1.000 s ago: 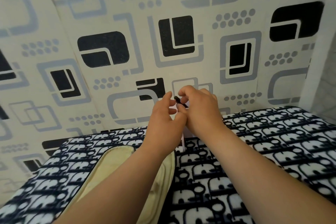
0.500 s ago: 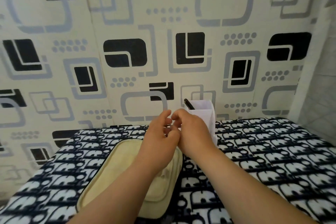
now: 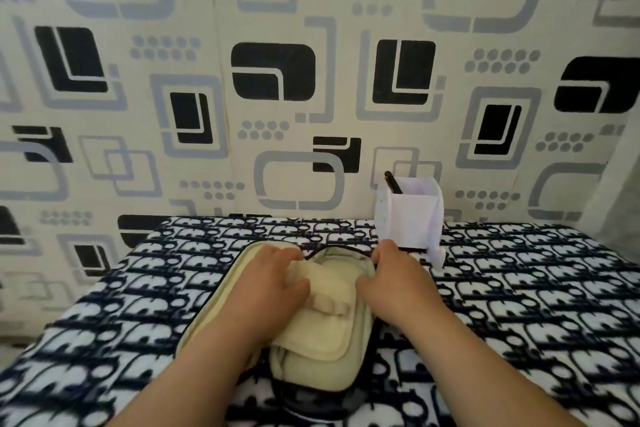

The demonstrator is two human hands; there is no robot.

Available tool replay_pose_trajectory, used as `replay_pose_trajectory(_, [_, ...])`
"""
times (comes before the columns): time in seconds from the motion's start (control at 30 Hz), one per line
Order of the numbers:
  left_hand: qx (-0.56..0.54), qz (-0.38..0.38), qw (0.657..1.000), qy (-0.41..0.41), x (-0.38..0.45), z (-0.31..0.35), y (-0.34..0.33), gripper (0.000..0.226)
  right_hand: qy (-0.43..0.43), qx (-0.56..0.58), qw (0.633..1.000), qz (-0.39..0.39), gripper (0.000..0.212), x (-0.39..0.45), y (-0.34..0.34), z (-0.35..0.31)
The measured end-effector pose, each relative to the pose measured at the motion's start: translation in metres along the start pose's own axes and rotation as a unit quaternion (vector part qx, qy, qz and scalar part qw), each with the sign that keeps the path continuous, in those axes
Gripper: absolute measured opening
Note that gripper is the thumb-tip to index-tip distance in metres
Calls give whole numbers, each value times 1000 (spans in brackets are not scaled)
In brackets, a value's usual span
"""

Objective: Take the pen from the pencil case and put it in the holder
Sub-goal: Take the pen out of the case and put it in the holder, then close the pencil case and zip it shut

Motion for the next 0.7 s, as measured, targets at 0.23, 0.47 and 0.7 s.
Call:
replay_pose_trajectory(0.23, [78, -7, 995, 64, 12, -20, 19, 45, 7, -31, 999, -29, 33, 5, -1, -5])
replay_pose_trajectory(0.47, [168, -1, 973, 161, 15, -28, 23, 60, -7, -51, 994, -96, 42, 2, 6, 3])
replay_pose_trajectory(0.7, [22, 24, 984, 178, 14, -28, 26, 74, 16, -22, 997, -72, 33, 3, 2, 3])
Point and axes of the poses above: each hand's wrist, its own x-axis towards the middle knuckle, its own y-axis out of the back of the hand, z = x × y, the point moved 2 cm from there along x, towards the middle knuckle, and after that the axes turned 10 degrees about -x, right-handed, at the moved point
